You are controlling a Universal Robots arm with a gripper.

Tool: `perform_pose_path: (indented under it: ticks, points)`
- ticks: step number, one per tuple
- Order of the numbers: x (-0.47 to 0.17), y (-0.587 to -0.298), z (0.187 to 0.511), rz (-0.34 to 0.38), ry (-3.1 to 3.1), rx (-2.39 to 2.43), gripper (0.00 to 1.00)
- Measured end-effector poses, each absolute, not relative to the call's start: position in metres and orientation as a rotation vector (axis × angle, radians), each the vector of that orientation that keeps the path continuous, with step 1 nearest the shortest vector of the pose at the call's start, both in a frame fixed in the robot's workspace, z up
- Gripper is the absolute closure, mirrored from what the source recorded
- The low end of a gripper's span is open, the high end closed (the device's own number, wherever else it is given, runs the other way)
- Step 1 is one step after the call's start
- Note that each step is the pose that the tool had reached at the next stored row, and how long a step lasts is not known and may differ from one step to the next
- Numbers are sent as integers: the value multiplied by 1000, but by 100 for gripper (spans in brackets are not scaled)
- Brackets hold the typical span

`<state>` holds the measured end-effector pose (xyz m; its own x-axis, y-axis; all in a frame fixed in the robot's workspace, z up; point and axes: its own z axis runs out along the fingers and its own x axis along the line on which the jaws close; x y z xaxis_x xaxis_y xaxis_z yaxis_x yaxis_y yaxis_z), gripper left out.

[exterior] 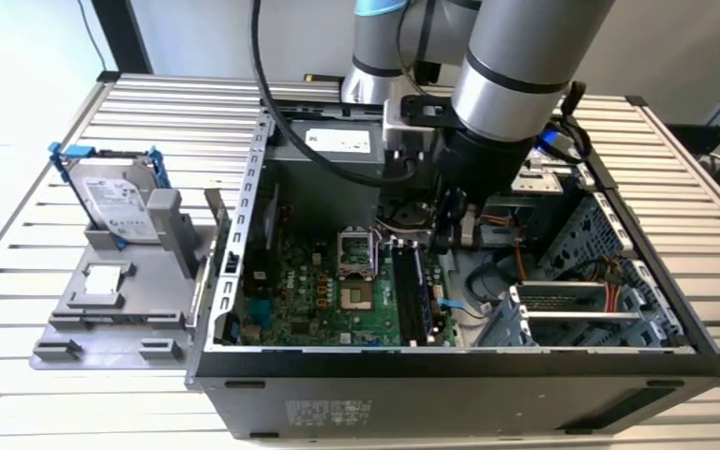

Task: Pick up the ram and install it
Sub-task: 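Press down the ram until it locks into place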

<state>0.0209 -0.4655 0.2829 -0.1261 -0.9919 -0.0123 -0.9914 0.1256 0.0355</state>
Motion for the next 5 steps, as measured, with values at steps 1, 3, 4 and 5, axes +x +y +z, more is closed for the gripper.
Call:
perform_pose_path:
  ticks: [1, 3, 4, 5]
  points:
    - [21, -466, 283, -55, -2346, 2067, 100]
    - [21, -466, 283, -55, -2346, 2067, 100]
    - [21, -466, 283, -55, -2345, 2067, 100]
    - [21, -466, 283, -55, -2345, 2066, 100]
